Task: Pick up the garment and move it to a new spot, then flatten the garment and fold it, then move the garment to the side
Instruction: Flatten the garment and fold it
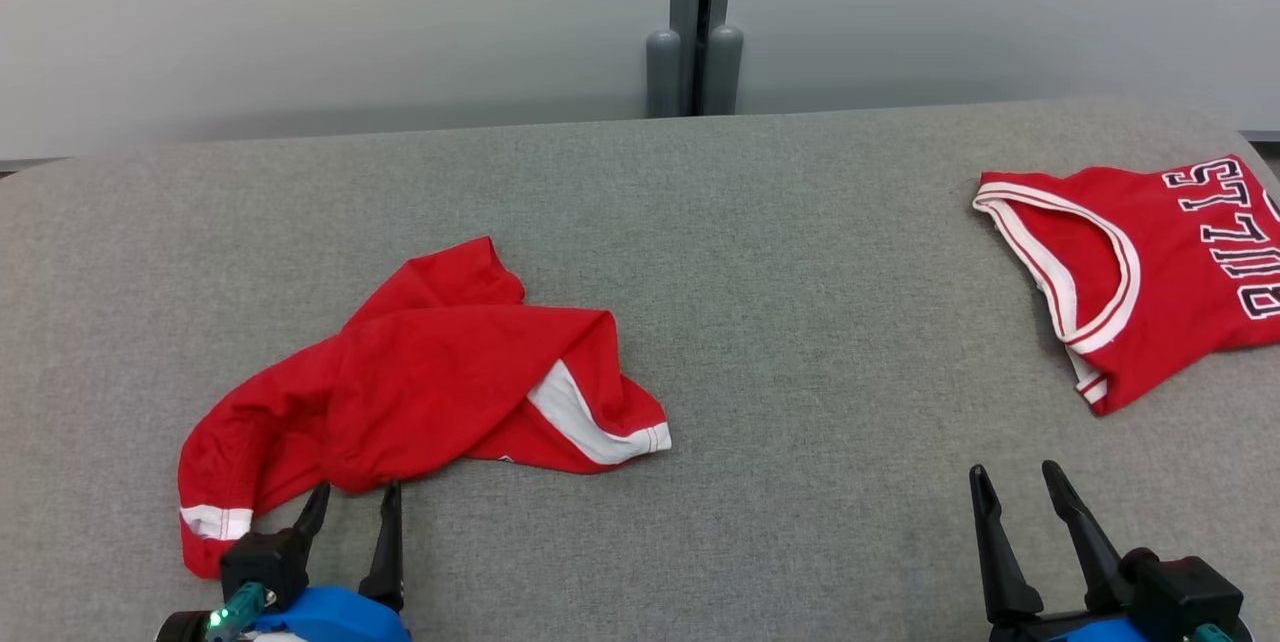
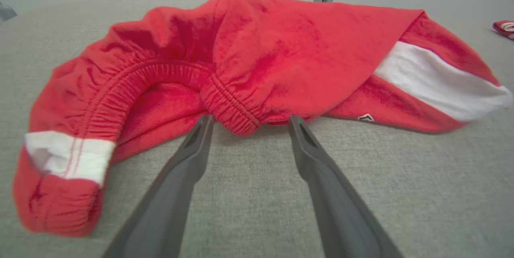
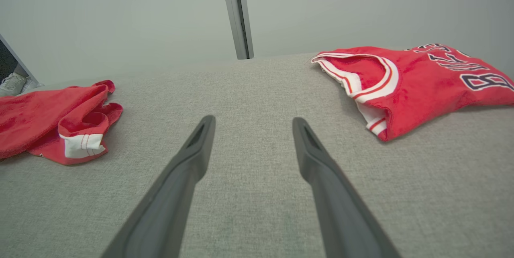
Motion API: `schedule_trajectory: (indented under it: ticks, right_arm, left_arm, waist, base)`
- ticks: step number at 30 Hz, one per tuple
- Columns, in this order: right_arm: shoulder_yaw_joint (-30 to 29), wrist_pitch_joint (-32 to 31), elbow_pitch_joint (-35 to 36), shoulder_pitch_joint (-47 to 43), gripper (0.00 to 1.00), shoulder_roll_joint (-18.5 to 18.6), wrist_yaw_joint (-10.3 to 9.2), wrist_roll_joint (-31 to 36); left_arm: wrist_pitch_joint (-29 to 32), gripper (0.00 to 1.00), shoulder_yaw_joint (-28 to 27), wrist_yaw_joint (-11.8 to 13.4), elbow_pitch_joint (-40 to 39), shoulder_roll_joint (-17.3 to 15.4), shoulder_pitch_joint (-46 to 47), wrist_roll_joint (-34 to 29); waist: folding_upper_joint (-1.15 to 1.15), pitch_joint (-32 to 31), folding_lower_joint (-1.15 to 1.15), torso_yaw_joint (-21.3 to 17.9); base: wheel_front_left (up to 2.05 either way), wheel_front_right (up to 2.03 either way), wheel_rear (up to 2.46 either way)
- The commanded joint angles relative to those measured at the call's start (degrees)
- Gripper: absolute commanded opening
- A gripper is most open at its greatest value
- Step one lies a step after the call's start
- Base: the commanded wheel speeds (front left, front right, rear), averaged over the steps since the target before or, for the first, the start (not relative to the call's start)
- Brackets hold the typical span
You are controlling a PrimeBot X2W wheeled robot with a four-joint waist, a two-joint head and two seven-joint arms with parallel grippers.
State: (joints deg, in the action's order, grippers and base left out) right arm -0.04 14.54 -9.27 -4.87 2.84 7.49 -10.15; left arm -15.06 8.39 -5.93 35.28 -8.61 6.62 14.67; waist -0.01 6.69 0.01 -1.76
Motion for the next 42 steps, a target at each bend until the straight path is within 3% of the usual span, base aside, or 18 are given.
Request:
schedule_trajectory:
  ticks: [1,15,16,17,18,26,35,42]
  right_arm:
    - [-0.06,0.32,-0.06,0.88,1.00,0.11,0.02,0.19]
    - [-0.01,0.39,-0.43,1.56,1.00,0.10,0.02,0.40]
    - [0.02,0.40,-0.47,1.62,1.00,0.11,0.02,0.37]
    - [0.03,0.42,-0.52,1.63,1.00,0.10,0.02,0.35]
    - [0.11,0.43,-0.63,1.60,1.00,0.10,0.02,0.34]
    - [-0.62,0.53,-1.30,-0.19,1.00,0.09,0.02,-0.17]
    - [-1.46,0.63,-1.98,-2.21,1.00,0.09,0.02,-1.23]
    - [-2.13,0.66,-2.48,-2.67,1.00,0.10,0.02,-1.52]
  left_arm:
    - [-0.13,1.00,-0.23,-0.11,0.55,-0.08,1.15,0.47]
    - [-0.13,1.00,0.17,-1.53,7.08,0.74,9.10,1.94]
    - [-0.13,0.91,0.57,-1.61,7.50,0.99,9.39,2.18]
    - [-0.13,0.38,1.02,-1.66,7.90,1.05,9.78,2.31]
    - [-0.13,0.00,1.53,-1.70,7.88,1.00,10.27,2.32]
    - [-0.13,0.00,4.56,-1.55,-1.99,-0.15,7.33,6.10]
    - [0.25,0.00,9.39,-1.56,-18.52,-3.29,-1.53,8.26]
    - [5.36,0.00,9.50,0.62,-31.92,-4.65,-11.50,10.63]
  waist:
    - [0.01,0.15,-0.01,-0.17]
    - [0.01,1.31,-0.01,-0.99]
    - [0.01,1.25,-0.01,-0.93]
    - [0.01,1.14,-0.01,-0.85]
    - [0.01,1.03,-0.01,-0.79]
    - [0.01,-0.97,-0.01,0.41]
    - [0.01,-3.17,-0.01,5.44]
    - [0.01,-3.93,-0.01,9.26]
  base:
    - [0.00,0.00,0.00]
    - [0.00,0.00,0.00]
    - [0.00,0.00,0.00]
    - [0.00,0.00,0.00]
    - [0.00,0.00,0.00]
    - [0.00,0.00,0.00]
    - [0.00,0.00,0.00]
    - [0.00,0.00,0.00]
